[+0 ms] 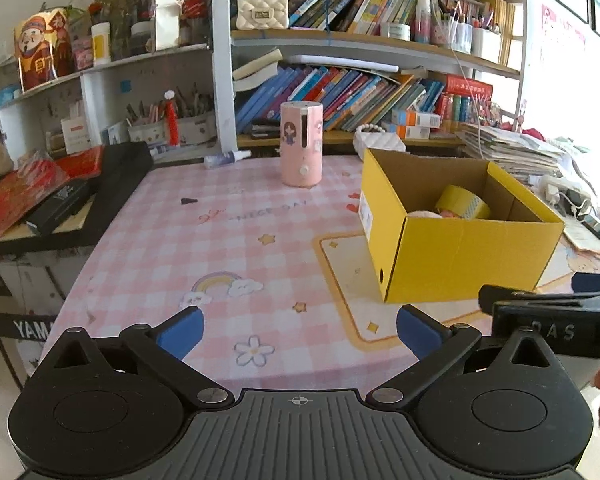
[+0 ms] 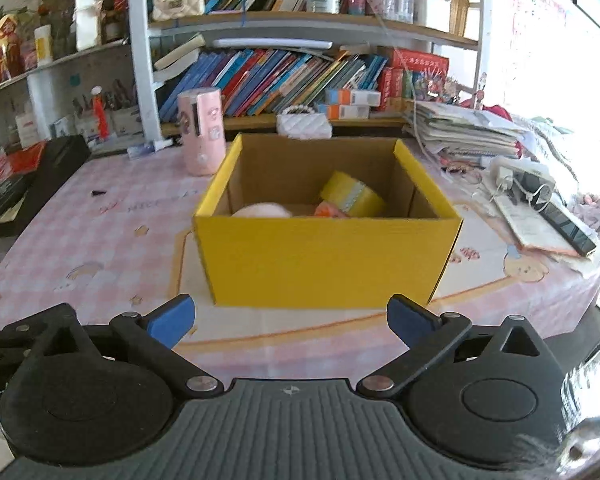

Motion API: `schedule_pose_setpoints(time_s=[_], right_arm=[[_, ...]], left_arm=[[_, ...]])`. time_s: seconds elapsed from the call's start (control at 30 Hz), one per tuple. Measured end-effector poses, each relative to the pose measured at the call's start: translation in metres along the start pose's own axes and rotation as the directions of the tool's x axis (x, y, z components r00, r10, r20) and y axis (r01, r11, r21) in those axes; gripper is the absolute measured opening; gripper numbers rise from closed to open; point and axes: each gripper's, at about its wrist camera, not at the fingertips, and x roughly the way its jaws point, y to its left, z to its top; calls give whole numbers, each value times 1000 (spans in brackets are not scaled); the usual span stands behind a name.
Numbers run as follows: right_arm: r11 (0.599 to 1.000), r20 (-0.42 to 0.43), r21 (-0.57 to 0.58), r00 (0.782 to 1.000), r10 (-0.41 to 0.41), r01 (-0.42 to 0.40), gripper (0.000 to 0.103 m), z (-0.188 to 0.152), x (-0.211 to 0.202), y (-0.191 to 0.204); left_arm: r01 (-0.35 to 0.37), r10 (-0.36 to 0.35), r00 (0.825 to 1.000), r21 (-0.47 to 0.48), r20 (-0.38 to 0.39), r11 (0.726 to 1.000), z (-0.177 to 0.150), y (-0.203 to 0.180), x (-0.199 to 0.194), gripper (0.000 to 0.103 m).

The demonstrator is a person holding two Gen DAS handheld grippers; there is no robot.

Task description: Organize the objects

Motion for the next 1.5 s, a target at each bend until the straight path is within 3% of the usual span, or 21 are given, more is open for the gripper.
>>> schedule_pose_setpoints(time_s=[0.23, 0.7, 1.5], right_arm=[[1000, -14, -6, 1000, -4, 4, 103, -16, -11, 12], [999, -36, -30, 999, -28, 26, 103, -34, -20, 26], [998, -49, -44, 997, -57, 55, 103, -36, -20, 39]], left_arm=[[-54, 54, 998, -12, -21, 998, -14, 9, -5, 103], [-89, 87, 995, -32, -53, 996, -29, 16, -13, 103], [-144, 141, 986, -38, -85, 989, -30, 24, -12, 103]])
